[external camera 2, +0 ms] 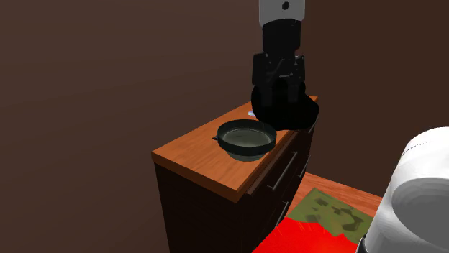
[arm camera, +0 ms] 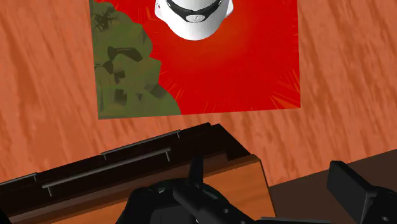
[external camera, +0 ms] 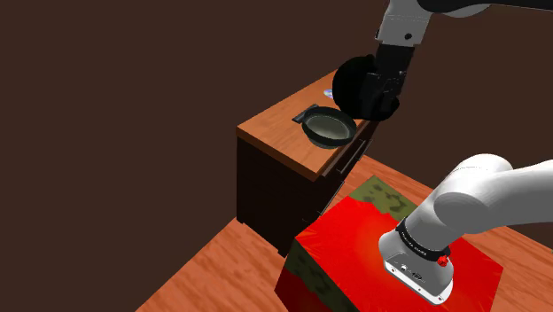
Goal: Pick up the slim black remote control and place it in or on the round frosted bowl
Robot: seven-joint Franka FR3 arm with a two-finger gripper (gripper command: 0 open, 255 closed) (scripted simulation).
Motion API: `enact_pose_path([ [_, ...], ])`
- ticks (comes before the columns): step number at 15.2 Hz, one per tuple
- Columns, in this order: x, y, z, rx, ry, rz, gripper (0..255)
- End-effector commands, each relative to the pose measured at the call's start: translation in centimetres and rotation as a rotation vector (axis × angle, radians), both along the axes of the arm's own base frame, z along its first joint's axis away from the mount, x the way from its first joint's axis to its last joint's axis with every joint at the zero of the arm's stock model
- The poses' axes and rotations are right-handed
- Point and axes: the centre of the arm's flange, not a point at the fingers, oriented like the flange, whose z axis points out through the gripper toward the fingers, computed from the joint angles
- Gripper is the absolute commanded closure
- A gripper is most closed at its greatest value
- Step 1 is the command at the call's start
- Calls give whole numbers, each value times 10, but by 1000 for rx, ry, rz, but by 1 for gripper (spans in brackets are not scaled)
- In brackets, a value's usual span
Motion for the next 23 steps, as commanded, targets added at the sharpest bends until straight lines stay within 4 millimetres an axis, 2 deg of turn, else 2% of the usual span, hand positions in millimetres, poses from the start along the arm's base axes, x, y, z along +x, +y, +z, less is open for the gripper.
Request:
enact_pose_path([
  [1, 0, 0, 0, 0, 0, 0, 0],
  [6, 58, 1, -28, -3, 9, -184, 0],
  [12, 125, -13, -62, -6, 20, -406, 0],
  [17, 178, -35, -91, -9, 29, -590, 0],
  [23, 234, -74, -127, -12, 40, -812, 0],
])
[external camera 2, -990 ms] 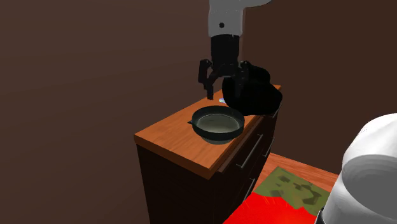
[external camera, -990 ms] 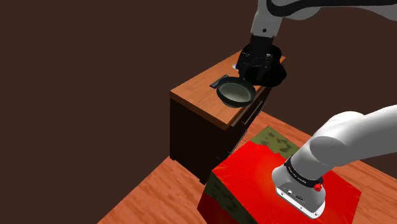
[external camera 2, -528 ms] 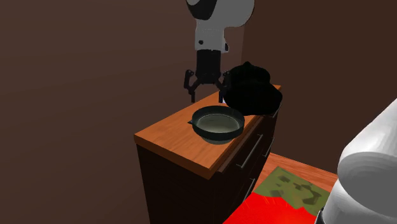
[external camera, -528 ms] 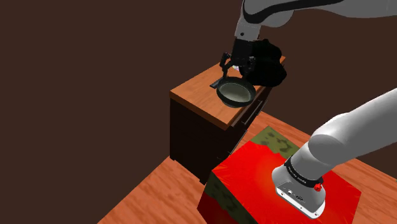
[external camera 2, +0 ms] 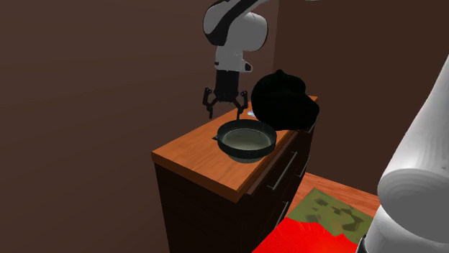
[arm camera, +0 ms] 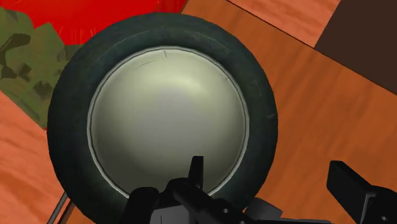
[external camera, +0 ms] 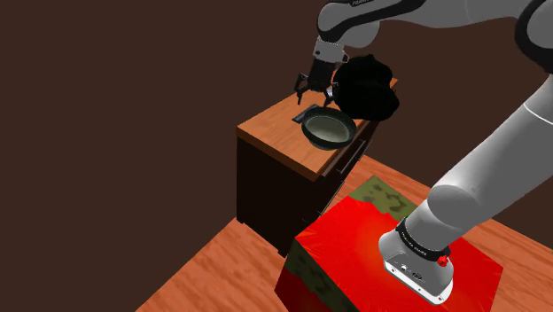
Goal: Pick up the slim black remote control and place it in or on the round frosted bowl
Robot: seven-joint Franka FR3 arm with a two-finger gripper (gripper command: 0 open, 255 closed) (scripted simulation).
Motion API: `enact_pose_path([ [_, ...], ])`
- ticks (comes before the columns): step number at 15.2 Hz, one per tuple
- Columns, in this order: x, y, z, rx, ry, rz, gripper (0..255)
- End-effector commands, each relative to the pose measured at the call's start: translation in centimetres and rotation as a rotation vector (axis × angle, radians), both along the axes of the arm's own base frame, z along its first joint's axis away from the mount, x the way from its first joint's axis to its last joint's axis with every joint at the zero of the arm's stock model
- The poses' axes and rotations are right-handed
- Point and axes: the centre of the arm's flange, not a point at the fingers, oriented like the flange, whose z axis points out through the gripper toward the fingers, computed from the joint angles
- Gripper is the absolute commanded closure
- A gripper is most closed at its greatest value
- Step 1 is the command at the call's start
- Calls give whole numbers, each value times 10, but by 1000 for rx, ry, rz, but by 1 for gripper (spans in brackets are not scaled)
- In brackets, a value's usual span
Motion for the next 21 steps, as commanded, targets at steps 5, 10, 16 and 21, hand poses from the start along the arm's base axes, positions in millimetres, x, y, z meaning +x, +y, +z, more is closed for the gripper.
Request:
enact_pose_path([
  [5, 47, -49, -35, -4, 11, -224, 0],
  [10, 78, -97, -65, -7, 20, -409, 0],
  [16, 89, -118, -95, -8, 25, -497, 0],
  [21, 88, -112, -118, -8, 25, -497, 0],
])
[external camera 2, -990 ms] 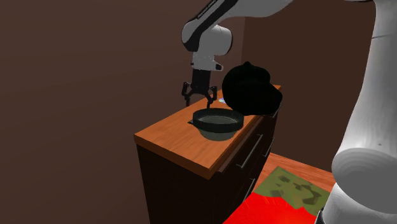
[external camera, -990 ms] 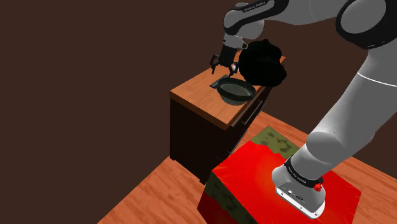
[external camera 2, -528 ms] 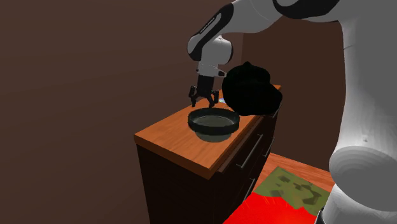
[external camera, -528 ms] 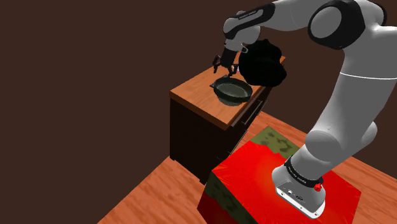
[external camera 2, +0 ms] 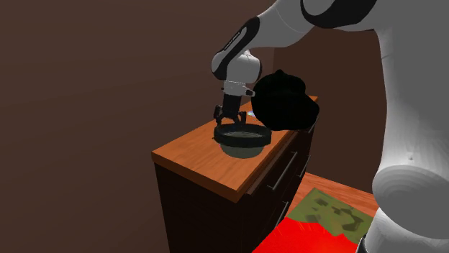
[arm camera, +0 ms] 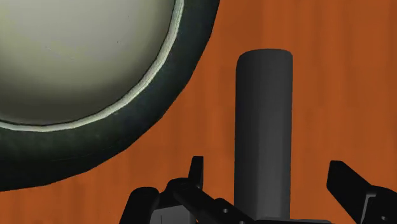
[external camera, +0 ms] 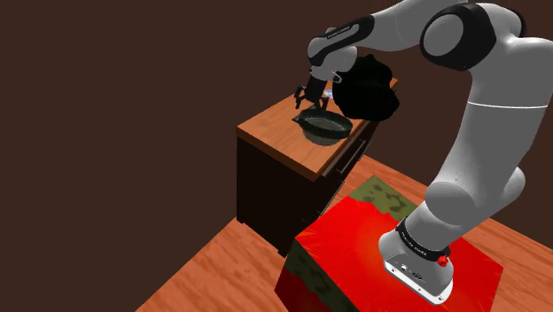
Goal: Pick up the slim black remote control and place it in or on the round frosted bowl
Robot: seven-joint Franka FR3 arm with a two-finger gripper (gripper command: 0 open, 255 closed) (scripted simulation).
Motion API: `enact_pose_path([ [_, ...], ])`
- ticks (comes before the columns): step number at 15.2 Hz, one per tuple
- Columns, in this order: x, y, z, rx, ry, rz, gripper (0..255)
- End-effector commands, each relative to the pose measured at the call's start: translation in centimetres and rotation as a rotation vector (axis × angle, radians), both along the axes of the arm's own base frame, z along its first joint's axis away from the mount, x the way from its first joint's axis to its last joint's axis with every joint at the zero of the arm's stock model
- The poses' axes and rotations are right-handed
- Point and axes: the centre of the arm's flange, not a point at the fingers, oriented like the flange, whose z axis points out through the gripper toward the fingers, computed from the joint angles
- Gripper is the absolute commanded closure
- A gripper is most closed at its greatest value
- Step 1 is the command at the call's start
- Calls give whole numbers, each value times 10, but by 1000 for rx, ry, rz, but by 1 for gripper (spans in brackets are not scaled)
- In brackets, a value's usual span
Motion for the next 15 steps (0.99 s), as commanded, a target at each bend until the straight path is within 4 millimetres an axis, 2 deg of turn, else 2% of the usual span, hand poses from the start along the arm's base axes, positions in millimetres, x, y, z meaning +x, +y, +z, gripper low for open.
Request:
enact_pose_path([
  [1, 1, 1, -4, 0, -1, 0, 0],
  [7, 1, 1, -4, 0, -1, 0, 0],
  [8, 1, 1, -4, 0, -1, 0, 255],
  [15, 1, 0, -6, 0, -1, 0, 255],
])
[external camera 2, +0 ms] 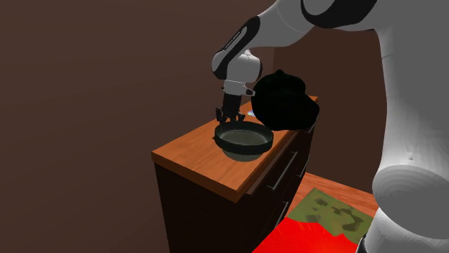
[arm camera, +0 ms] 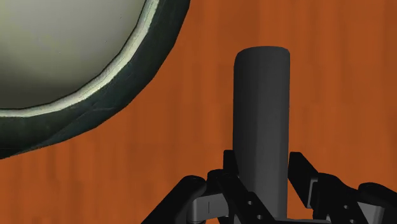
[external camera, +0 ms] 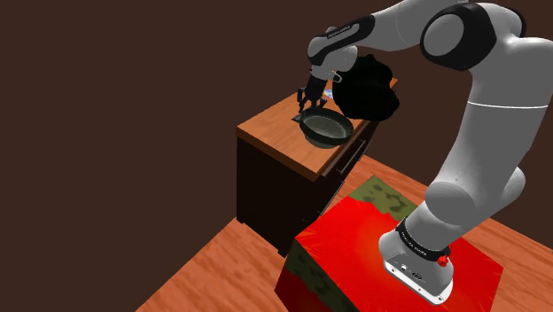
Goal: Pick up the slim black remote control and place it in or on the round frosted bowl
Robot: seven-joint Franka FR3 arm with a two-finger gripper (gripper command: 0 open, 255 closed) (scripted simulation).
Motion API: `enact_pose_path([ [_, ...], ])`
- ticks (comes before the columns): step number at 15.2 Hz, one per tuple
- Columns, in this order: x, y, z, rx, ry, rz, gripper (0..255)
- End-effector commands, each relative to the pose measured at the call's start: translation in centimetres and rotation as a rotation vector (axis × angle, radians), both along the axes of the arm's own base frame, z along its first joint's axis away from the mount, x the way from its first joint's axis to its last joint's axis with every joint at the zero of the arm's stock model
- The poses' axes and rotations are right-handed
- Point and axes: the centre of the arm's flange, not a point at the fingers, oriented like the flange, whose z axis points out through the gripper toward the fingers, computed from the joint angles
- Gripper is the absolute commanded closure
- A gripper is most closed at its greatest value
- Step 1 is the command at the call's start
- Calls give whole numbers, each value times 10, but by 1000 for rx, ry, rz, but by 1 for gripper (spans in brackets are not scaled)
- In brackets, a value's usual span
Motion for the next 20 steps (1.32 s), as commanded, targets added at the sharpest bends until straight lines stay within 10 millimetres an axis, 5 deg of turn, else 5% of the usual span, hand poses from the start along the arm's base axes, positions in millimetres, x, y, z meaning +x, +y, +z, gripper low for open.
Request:
enact_pose_path([
  [1, 0, 1, -8, 2, 8, 2, 255],
  [20, 0, 3, 89, 2, 8, 2, 255],
])
